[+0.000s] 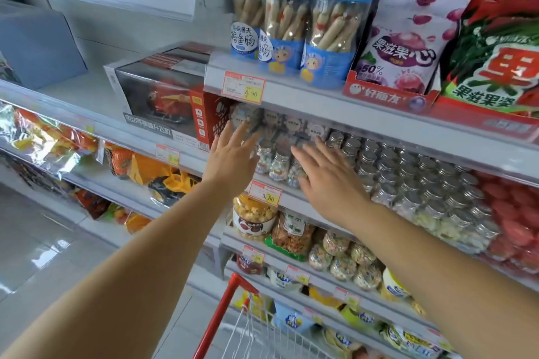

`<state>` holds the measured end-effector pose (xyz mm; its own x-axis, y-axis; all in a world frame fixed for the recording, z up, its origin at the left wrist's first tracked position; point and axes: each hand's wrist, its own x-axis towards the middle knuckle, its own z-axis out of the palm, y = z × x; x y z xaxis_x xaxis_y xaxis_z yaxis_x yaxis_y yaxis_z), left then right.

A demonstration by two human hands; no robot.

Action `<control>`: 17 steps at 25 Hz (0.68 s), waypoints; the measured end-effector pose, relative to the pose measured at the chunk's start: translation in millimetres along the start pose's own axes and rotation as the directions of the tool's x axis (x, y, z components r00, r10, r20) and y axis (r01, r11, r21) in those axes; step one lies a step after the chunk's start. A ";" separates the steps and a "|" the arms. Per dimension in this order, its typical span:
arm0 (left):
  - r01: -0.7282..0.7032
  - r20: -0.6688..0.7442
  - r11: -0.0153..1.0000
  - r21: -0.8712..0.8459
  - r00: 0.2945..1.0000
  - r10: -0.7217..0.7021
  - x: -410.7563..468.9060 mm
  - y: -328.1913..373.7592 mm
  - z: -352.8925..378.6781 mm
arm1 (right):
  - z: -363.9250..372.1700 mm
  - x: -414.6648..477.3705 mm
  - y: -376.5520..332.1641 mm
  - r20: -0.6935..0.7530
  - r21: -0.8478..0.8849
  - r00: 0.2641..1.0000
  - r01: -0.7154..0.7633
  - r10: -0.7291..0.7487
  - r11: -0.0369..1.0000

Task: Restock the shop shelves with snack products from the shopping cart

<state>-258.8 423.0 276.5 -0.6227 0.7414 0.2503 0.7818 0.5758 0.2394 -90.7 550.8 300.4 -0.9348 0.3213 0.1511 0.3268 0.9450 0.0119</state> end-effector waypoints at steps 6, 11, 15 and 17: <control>-0.131 0.143 0.991 0.029 0.982 0.125 49.8 -29.2 0.3 | -1.6 60.4 0.8 0.145 0.172 0.989 -0.036 0.011 0.984; -0.134 0.177 0.989 -0.067 0.974 0.144 57.1 -37.7 14.3 | 11.7 78.1 0.6 0.207 0.140 0.977 -0.074 0.044 0.987; -0.145 0.144 0.986 -0.085 0.977 0.156 59.1 -46.6 17.8 | 16.7 81.9 -0.9 0.183 0.130 0.983 -0.049 0.024 0.990; -0.143 0.161 0.985 -0.098 0.974 0.158 59.0 -47.4 17.4 | 17.1 81.7 -2.0 0.199 0.145 0.980 -0.053 0.023 0.988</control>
<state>-332.0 445.5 263.7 -0.4778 0.8687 0.1309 0.8559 0.4268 0.2921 -170.0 576.1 295.8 -0.9360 0.3487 -0.0479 0.3519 0.9256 -0.1391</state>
